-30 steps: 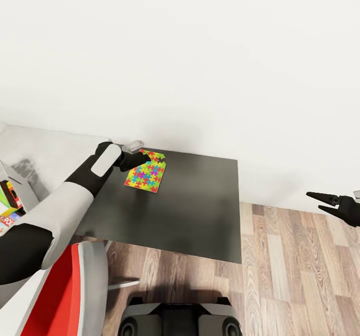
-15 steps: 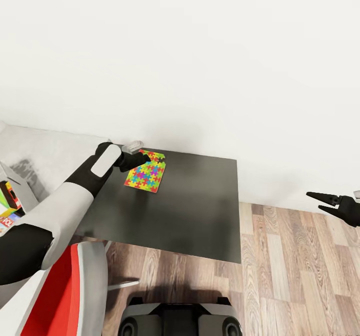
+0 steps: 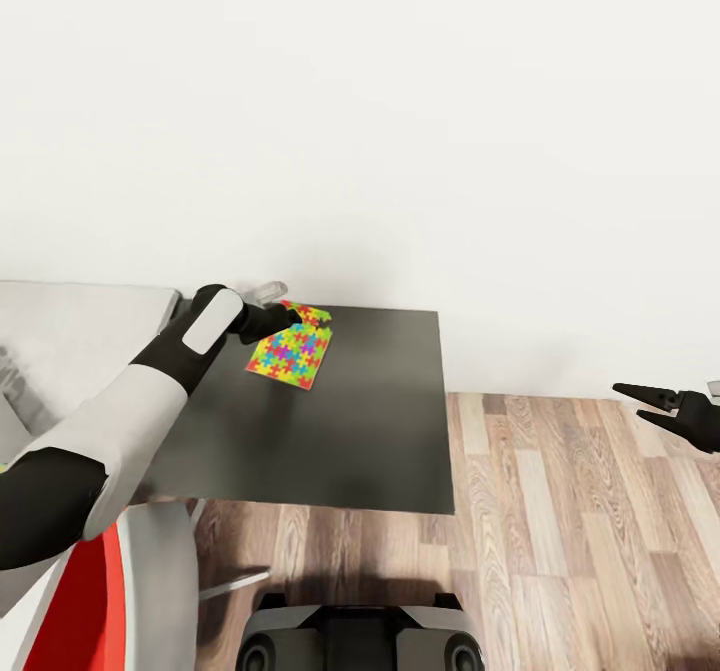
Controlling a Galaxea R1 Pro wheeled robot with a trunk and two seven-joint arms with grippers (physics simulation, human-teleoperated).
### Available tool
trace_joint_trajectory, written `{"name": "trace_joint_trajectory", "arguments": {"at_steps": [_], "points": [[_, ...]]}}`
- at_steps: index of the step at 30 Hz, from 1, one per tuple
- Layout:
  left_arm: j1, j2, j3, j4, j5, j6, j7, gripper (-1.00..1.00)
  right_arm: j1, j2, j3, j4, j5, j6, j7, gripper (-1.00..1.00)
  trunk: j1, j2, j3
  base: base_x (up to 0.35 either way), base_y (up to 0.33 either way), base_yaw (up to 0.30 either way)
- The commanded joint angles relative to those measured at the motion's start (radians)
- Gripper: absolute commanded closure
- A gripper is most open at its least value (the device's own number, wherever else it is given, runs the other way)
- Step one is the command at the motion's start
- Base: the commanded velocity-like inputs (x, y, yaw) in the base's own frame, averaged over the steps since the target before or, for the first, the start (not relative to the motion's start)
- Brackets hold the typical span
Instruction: Put all the toys in the child's room - the three board games (two on the bed and one on the table), the two jigsaw puzzles on the table, and the tennis ball on the table - inside the toy box on the table in the child's room.
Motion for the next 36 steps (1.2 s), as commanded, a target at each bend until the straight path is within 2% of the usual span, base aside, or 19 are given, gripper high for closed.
{"name": "trace_joint_trajectory", "arguments": {"at_steps": [1, 18, 36], "points": [[0.0, 0.001, -0.005, -0.002, 0.011, 0.0, 0.009, -1.0, -0.001, 0.0, -0.001, 0.0, 0.011, 0.005, 0.01, -1.0, 0.001, -0.002, -0.001, 0.0, 0.0, -0.156], [0.001, 0.001, -0.005, -0.002, 0.013, 0.0, 0.01, -1.0, -0.001, 0.0, 0.0, 0.001, 0.011, 0.005, 0.01, -1.0, 0.001, -0.002, -0.001, 0.0, 0.0, -0.051], [0.004, -0.012, -0.004, -0.003, 0.02, 0.003, 0.009, -1.0, -0.001, 0.0, 0.004, 0.0, 0.011, 0.005, 0.01, -1.0, 0.001, -0.002, -0.001, 0.0, 0.0, -0.035]]}}
